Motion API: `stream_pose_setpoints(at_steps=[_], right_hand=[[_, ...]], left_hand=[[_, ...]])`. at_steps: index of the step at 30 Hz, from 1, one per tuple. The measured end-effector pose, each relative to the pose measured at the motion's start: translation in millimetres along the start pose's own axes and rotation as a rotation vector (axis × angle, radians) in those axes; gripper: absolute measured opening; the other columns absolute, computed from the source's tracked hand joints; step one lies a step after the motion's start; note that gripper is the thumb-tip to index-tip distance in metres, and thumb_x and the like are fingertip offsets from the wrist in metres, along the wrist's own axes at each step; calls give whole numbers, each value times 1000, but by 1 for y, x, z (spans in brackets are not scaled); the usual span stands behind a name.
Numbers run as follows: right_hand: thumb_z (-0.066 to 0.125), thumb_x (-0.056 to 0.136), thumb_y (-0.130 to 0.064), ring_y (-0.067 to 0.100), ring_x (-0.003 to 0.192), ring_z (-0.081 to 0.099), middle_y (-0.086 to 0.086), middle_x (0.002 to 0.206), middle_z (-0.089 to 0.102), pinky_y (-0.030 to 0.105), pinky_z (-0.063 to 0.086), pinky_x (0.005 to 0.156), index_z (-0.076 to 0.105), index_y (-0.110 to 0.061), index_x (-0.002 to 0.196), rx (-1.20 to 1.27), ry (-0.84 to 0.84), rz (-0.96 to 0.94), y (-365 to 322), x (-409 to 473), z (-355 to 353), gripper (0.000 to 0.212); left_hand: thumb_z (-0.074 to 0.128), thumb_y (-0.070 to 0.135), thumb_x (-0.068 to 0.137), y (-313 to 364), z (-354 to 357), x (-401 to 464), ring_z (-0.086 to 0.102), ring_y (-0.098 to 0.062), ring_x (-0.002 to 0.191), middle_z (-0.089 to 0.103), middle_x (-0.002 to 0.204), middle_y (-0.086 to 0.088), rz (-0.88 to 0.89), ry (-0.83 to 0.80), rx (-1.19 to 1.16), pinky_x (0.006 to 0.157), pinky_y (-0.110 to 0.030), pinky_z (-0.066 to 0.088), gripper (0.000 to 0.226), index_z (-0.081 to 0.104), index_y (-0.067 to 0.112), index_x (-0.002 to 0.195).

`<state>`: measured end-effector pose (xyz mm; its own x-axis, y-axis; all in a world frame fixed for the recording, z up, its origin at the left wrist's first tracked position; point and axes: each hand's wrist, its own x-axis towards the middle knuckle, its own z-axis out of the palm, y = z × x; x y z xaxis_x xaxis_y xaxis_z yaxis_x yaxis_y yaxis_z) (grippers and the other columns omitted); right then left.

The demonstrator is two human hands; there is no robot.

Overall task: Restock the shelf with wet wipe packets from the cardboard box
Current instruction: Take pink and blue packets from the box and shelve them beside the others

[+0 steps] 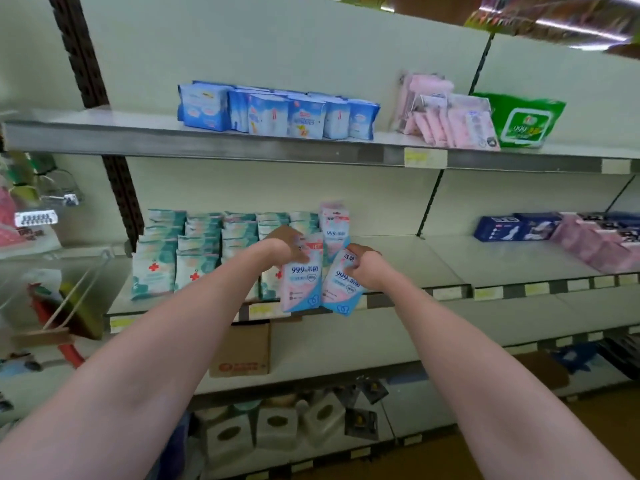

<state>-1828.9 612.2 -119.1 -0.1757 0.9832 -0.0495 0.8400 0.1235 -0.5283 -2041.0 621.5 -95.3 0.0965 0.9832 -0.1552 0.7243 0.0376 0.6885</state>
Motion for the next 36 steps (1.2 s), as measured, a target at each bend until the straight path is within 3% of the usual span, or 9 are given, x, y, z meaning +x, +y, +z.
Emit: stream_pose_setpoints(at_steps=[2, 5, 10, 13, 19, 23, 27, 30, 36], right_hand=[[53, 98, -16, 28, 119, 55, 11, 147, 49, 31, 45, 94, 36, -16, 152, -89, 2, 29, 8, 19, -8, 56], [51, 98, -16, 28, 136, 44, 7, 154, 41, 30, 38, 103, 35, -13, 151, -129, -19, 62, 18, 45, -23, 55], [56, 93, -8, 27, 113, 55, 10, 136, 54, 32, 44, 86, 52, -9, 133, -17, 68, 46, 39, 85, -30, 41], [59, 88, -3, 20, 99, 50, 12, 122, 59, 26, 36, 78, 59, -6, 122, -47, 39, 9, 49, 110, -26, 34], [64, 88, -2, 28, 121, 56, 8, 136, 57, 33, 47, 94, 55, -12, 137, -59, -27, -70, 56, 167, -19, 51], [64, 85, -2, 28, 114, 61, 6, 134, 61, 41, 52, 95, 57, -19, 138, -64, -75, -161, 61, 203, -8, 56], [67, 84, -12, 26, 106, 63, 3, 125, 66, 37, 53, 91, 62, -23, 133, -92, -69, -230, 64, 233, 2, 50], [69, 82, -22, 25, 101, 62, 2, 120, 66, 36, 54, 88, 67, -28, 121, -137, 22, -225, 67, 246, 6, 40], [70, 86, -27, 31, 119, 44, 12, 126, 47, 40, 48, 95, 56, -14, 125, -172, 142, -307, 81, 259, -3, 43]], left_hand=[[73, 23, 88, 7, 0, 24, 48, -29, 130, 40, 151, -10, 41, -3, -4, 93, -31, 44, 76, 33, 7, 150], [72, 20, 88, 12, 2, 64, 54, -26, 112, 49, 142, -14, 72, -32, 16, 86, -31, 43, 62, 44, 1, 140], [71, 20, 89, 24, 4, 109, 46, -30, 129, 42, 147, -14, 109, -38, 87, 96, -31, 41, 67, 39, 0, 144], [76, 20, 84, 24, 4, 131, 51, -30, 125, 48, 143, -14, 94, -44, 72, 96, -32, 44, 68, 45, 0, 141], [78, 14, 83, 26, 0, 154, 62, -33, 108, 57, 129, -15, 33, -25, -19, 87, -43, 53, 56, 54, -2, 131], [80, 11, 81, 28, -3, 162, 69, -34, 84, 69, 98, -19, -33, -38, -36, 79, -49, 59, 30, 66, -4, 102], [79, 5, 79, 33, -3, 165, 70, -31, 80, 69, 96, -15, -79, -26, -22, 64, -42, 61, 27, 66, -4, 101], [81, 5, 78, 39, 1, 167, 71, -32, 80, 69, 91, -16, -122, -29, 18, 67, -46, 61, 19, 65, 2, 88], [81, 3, 77, 56, 16, 166, 67, -38, 99, 61, 119, -15, -158, -10, -17, 74, -50, 59, 51, 59, -2, 123]])
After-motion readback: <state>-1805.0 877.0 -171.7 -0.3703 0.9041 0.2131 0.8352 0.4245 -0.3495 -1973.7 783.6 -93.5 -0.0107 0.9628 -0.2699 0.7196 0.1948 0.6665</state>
